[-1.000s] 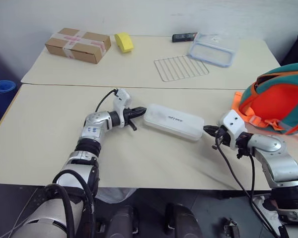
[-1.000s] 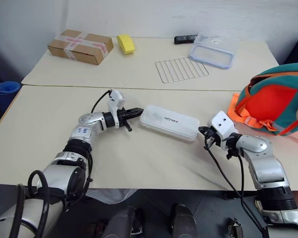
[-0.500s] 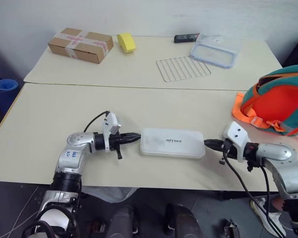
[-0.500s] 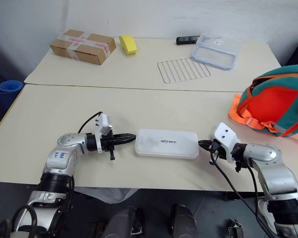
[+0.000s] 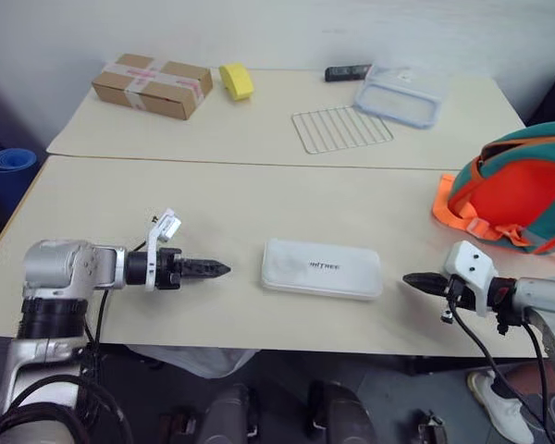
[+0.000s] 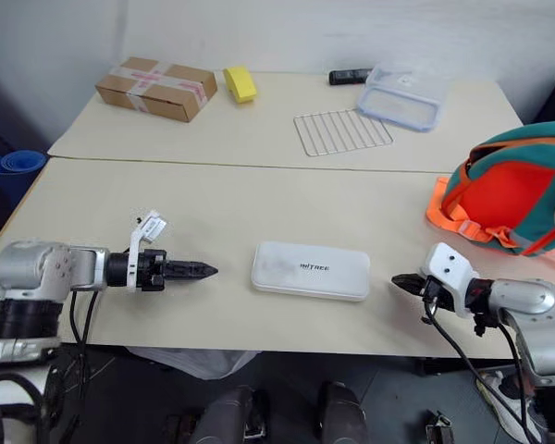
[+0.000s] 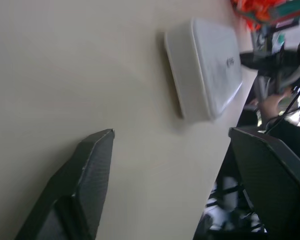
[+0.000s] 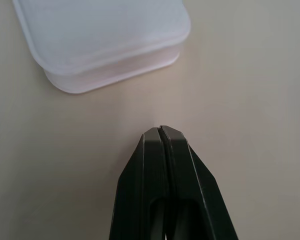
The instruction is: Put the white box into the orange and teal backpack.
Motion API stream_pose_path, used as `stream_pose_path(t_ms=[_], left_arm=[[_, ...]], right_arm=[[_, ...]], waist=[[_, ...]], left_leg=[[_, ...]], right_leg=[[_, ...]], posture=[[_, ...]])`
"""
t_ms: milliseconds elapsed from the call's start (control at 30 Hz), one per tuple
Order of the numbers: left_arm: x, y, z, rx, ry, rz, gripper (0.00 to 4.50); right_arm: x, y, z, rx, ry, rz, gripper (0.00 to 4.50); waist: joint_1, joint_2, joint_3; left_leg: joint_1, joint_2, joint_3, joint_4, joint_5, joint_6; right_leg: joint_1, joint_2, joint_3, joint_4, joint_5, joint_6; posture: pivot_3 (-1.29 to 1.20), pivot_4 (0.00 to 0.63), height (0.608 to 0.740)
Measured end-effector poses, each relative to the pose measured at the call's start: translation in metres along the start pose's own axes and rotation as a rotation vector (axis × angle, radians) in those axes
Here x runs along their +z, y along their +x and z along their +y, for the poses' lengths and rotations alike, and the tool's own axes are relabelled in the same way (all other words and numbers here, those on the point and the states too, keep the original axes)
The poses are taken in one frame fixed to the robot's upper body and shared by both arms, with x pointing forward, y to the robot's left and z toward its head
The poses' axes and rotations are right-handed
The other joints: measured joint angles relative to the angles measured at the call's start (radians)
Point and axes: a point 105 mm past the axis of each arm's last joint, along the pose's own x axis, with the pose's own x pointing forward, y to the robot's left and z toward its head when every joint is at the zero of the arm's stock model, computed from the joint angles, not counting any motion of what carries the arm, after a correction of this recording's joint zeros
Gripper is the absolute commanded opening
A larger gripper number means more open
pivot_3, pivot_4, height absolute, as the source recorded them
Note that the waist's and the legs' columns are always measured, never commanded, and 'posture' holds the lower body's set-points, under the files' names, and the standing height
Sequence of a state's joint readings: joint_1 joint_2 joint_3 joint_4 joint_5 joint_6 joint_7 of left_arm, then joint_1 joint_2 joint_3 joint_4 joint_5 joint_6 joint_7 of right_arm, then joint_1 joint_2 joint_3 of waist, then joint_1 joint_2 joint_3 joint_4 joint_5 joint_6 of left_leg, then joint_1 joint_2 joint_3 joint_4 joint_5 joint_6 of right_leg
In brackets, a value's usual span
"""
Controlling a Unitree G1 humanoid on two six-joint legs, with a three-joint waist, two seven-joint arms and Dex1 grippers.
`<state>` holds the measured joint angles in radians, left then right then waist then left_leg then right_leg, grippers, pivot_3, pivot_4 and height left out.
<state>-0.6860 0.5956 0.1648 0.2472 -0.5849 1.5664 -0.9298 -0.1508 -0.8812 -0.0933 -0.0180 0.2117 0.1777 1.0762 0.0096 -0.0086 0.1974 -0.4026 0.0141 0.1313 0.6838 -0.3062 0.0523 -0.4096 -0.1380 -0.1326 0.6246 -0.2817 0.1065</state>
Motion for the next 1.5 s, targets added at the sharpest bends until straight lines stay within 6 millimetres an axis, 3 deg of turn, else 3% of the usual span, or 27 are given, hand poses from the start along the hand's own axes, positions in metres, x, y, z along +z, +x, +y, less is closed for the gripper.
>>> stream_pose_path(t_ms=[333, 667, 767, 967, 1067, 1233, 1367, 1433, 1500], left_arm=[[0.012, 0.047, -0.008, -0.030, -0.092, 0.029, 4.47], [0.003, 0.083, -0.024, -0.148, -0.164, 0.091, 4.47], [0.004, 0.086, -0.023, -0.158, -0.203, 0.081, 3.87], [0.001, 0.089, -0.022, -0.164, -0.226, 0.079, 2.04], [-0.007, 0.086, -0.027, -0.214, -0.195, 0.079, 1.25], [-0.016, 0.075, -0.028, -0.251, -0.012, 0.019, 1.23], [-0.017, 0.062, -0.030, -0.319, 0.222, -0.147, 1.23], [-0.023, 0.056, -0.044, -0.396, 0.399, -0.208, 1.23], [-0.028, 0.055, -0.052, -0.437, 0.476, -0.220, 1.23]], right_arm=[[0.010, 0.031, -0.009, 0.033, -0.053, -0.037, 0.00], [0.025, 0.049, -0.002, 0.049, -0.045, -0.089, 0.00], [0.027, 0.051, 0.001, 0.047, -0.043, -0.093, 0.00], [0.019, 0.041, 0.011, 0.035, 0.014, -0.109, 0.00], [0.006, 0.022, 0.018, -0.008, 0.114, -0.139, 0.37], [-0.021, -0.030, 0.022, -0.189, 0.292, -0.162, 1.90], [-0.054, -0.093, 0.029, -0.469, 0.425, -0.154, 3.23], [-0.069, -0.130, 0.030, -0.625, 0.467, -0.130, 4.03], [-0.078, -0.152, 0.029, -0.712, 0.478, -0.107, 4.46]], waist=[[0.016, 0.000, -0.001], [0.014, 0.001, -0.001], [0.015, 0.001, -0.001], [0.013, 0.001, -0.001], [0.014, 0.001, -0.001], [0.015, 0.001, -0.001], [0.015, 0.001, -0.001], [0.013, 0.001, -0.002], [0.011, 0.001, -0.002]], left_leg=[[0.002, -0.001, -0.001, 0.000, 0.001, -0.001], [0.002, -0.002, -0.002, 0.000, 0.001, -0.001], [0.002, -0.002, -0.002, 0.000, 0.001, -0.001], [0.001, -0.002, -0.002, 0.000, 0.001, -0.001], [0.000, -0.002, -0.003, 0.000, 0.001, -0.001], [0.001, -0.001, -0.004, -0.001, 0.001, -0.003], [0.001, 0.000, -0.003, -0.001, 0.001, -0.005], [0.002, 0.000, -0.001, -0.002, -0.003, -0.010], [0.004, 0.000, 0.001, -0.002, -0.004, -0.010]], right_leg=[[0.002, -0.001, 0.000, 0.001, 0.000, 0.000], [0.002, -0.002, 0.001, 0.001, 0.000, 0.000], [0.002, -0.002, 0.000, 0.001, 0.000, 0.000], [0.002, -0.001, 0.000, 0.001, 0.000, 0.000], [0.002, -0.001, 0.001, 0.001, 0.000, 0.000], [0.002, -0.001, 0.003, 0.000, 0.000, -0.001], [0.002, 0.000, 0.004, -0.004, -0.001, -0.002], [0.002, -0.001, 0.007, -0.006, -0.001, -0.002], [0.002, -0.002, 0.009, -0.005, -0.001, -0.002]], posture=[[0.00, 0.150, 0.740], [0.00, 0.150, 0.740], [0.00, 0.150, 0.740], [0.00, 0.150, 0.740], [0.00, 0.150, 0.740], [0.00, 0.150, 0.740], [0.00, 0.150, 0.740], [0.00, 0.150, 0.740], [0.00, 0.150, 0.740]])
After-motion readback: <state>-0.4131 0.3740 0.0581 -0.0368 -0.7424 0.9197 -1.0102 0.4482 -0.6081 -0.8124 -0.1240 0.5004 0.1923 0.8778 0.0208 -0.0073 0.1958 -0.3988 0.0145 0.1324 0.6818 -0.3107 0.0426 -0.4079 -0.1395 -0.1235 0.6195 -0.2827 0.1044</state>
